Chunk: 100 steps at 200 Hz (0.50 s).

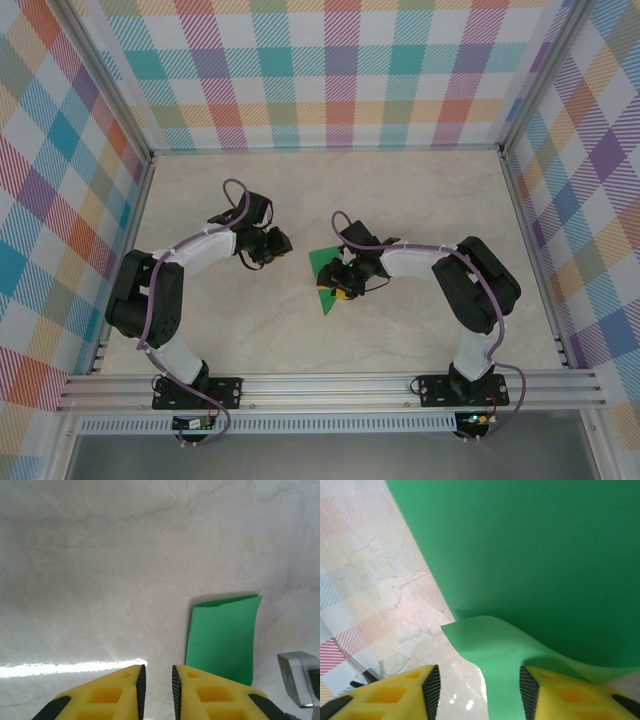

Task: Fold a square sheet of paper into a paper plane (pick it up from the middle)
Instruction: Third fold the triangle at the center of the table.

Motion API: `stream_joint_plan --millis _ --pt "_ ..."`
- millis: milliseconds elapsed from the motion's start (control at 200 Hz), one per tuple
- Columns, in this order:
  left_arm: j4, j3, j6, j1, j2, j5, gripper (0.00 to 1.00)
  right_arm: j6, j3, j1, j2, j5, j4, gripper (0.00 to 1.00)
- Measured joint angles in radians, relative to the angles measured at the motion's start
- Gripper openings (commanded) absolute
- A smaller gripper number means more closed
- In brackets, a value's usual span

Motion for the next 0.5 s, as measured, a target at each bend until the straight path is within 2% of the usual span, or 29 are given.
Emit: stream_joint_plan --millis 290,501 --pt "0.061 -0.091 -0.014 -0.043 -0.038 0.125 0.15 -0.016 -0.010 0.000 0.000 0.035 -0.021 0.14" --pt "0.129 -0.117 -0.047 -0.154 -0.050 0.172 0.04 -0.018 -0.011 0.000 0.000 0.046 -0.034 0.05"
